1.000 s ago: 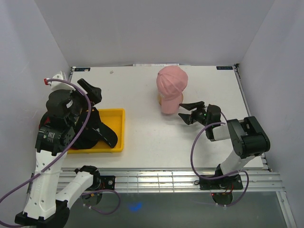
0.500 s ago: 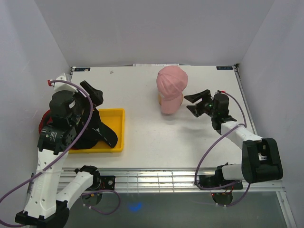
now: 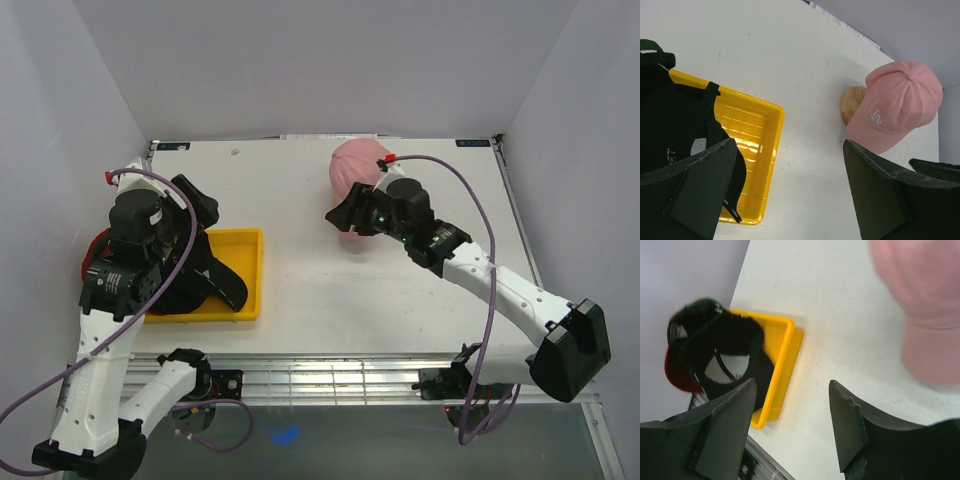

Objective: Stack the hats

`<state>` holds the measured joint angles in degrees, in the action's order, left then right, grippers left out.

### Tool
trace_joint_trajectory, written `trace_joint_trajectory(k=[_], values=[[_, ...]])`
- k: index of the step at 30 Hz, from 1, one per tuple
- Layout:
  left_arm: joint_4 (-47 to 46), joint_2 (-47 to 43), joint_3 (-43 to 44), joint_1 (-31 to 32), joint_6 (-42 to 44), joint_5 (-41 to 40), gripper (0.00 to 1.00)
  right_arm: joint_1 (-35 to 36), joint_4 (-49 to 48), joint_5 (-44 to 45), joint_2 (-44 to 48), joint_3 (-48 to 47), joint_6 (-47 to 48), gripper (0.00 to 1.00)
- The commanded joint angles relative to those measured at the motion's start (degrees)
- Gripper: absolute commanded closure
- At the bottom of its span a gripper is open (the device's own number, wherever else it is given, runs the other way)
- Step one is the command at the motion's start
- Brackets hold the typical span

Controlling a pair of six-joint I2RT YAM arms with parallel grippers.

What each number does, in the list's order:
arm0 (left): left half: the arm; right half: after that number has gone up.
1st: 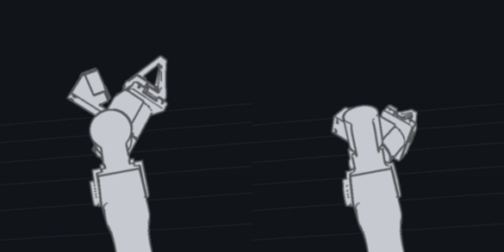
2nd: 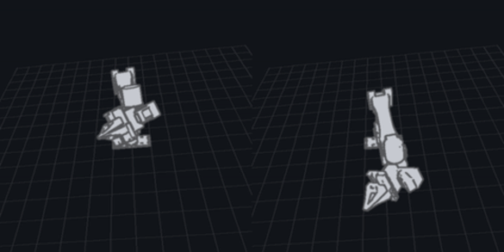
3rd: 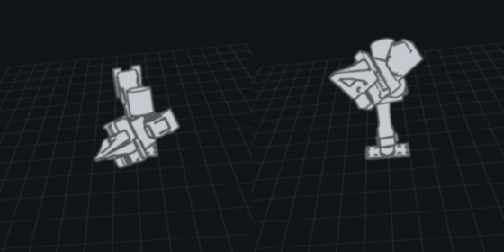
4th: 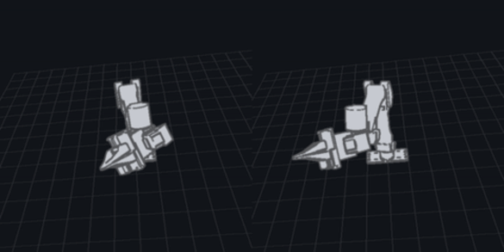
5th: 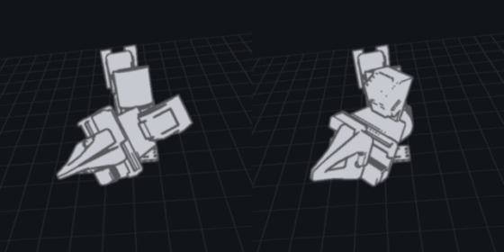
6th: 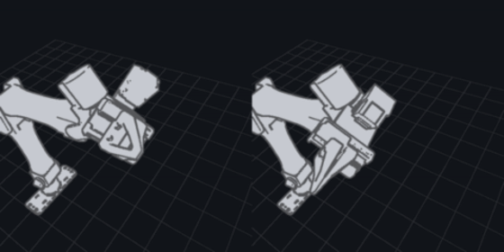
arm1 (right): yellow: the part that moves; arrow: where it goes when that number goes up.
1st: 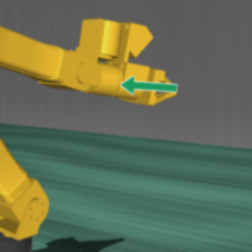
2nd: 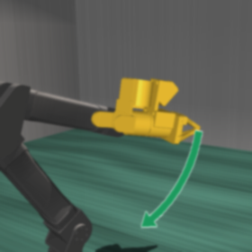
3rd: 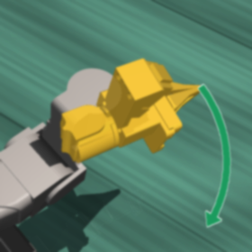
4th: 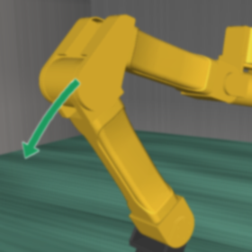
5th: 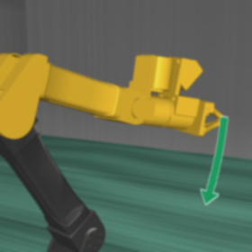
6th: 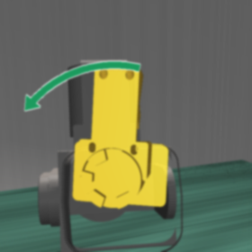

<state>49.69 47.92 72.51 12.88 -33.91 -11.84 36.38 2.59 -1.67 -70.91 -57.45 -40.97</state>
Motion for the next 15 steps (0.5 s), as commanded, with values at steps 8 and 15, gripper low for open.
trace_joint_trajectory(k=[8,15], values=[[2.8,5.2,9.2,0.1,-2.6,2.8,0.02,6.2,11.9,-0.8,-8.2,-15.0,18.1,0.33],[3.0,6.2,12.3,0.2,-4.8,4.7,0.02,15.6,15.3,0.9,-13.1,-20.7,24.4,0.34]])
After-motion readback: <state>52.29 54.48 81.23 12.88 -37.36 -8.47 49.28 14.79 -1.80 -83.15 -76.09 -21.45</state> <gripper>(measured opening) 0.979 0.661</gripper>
